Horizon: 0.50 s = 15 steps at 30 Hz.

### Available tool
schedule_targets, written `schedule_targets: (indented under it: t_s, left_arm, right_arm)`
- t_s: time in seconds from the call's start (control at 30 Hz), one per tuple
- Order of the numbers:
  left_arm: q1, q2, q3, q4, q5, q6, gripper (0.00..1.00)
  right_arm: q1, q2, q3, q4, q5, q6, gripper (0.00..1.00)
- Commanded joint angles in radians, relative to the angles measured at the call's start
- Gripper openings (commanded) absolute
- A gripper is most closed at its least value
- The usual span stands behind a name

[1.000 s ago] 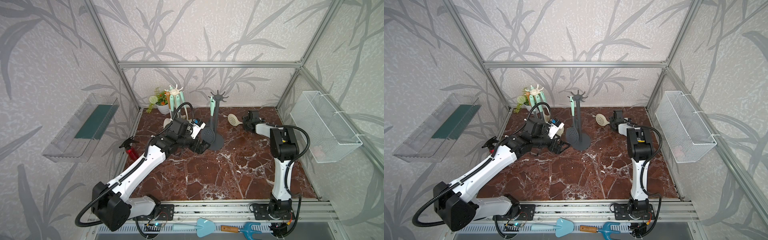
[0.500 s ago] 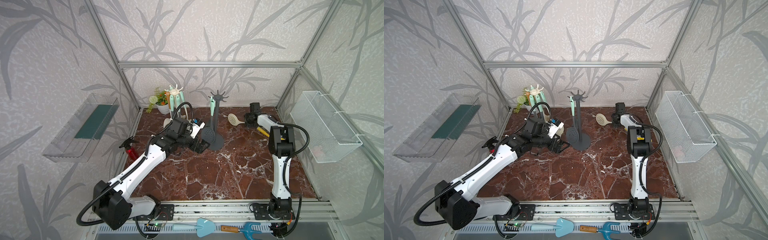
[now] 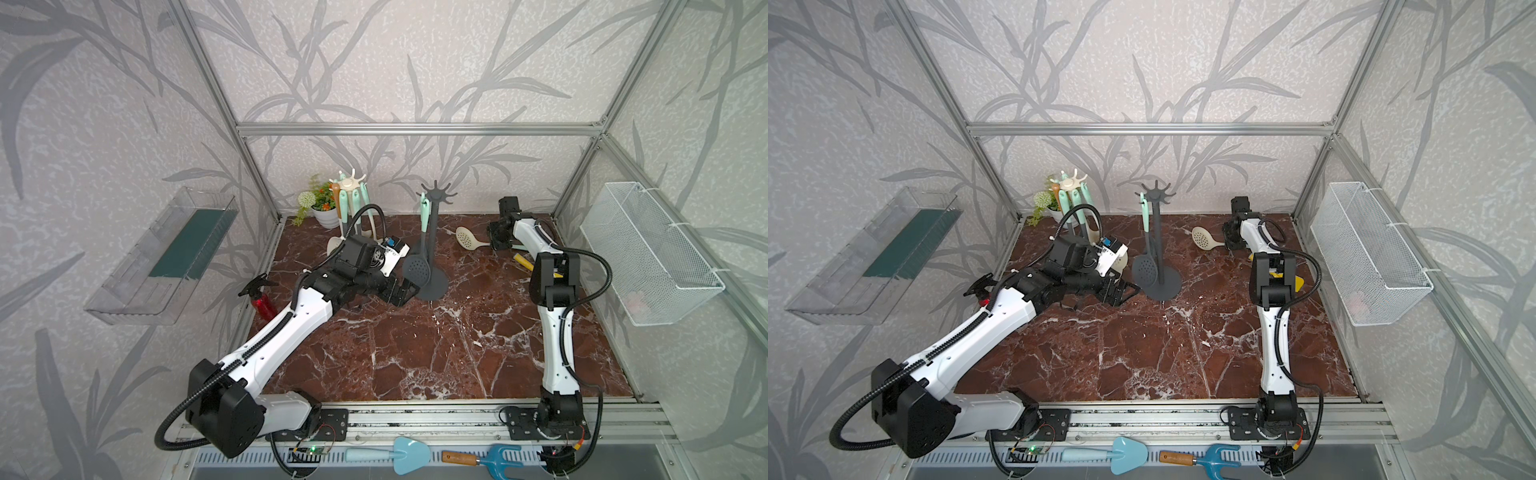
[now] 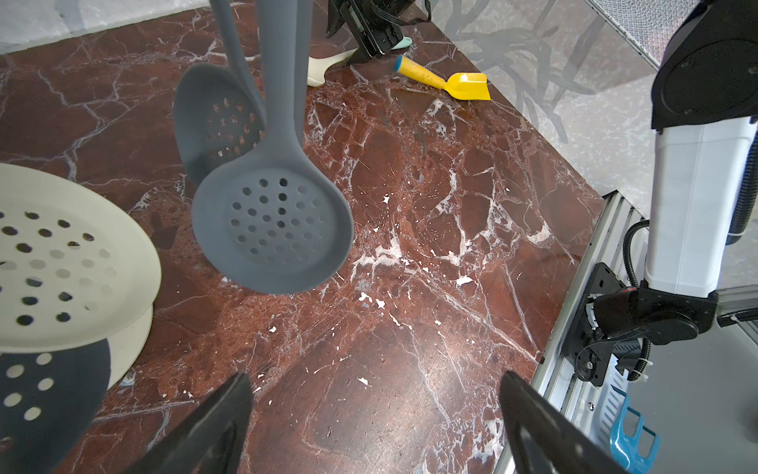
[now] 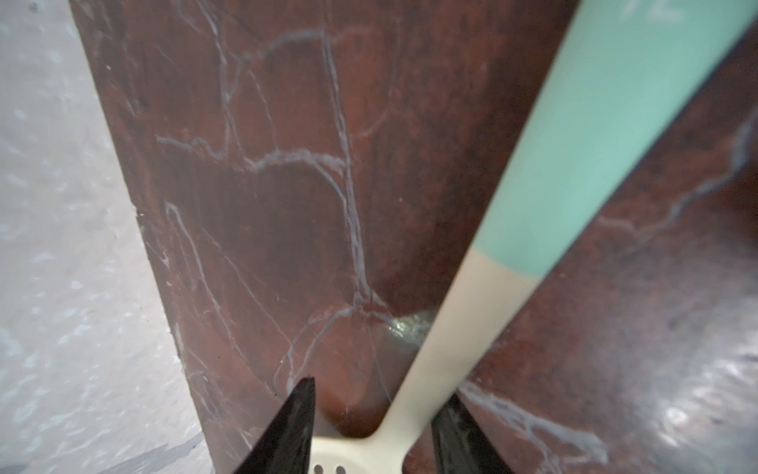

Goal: Hang the skimmer on the kitchen utensil rack
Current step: Pick up the skimmer from the corner of the board.

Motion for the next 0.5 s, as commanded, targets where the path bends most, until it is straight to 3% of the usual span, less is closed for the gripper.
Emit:
schedule_targets:
  t_s: [0.0,0.2,0.47]
  left_arm:
    - [0.006,0.005,0.019,0.009,0.006,-0.002,0.92]
    - [0.010,0.007,0.019,0.011,0.006,-0.007,0.92]
    - [0.014,0.010,0.021,0.009,0.006,-0.013,0.92]
  right_arm:
    - [-0.002,0.084,0.094,-0.222,0.004,-0.010,0.45]
    - [0.002,0.163,0.261,-0.344,0.001,0.006,0.41]
    - [0.005,0.185,0.287,-0.377,-0.001,0.015,0.25]
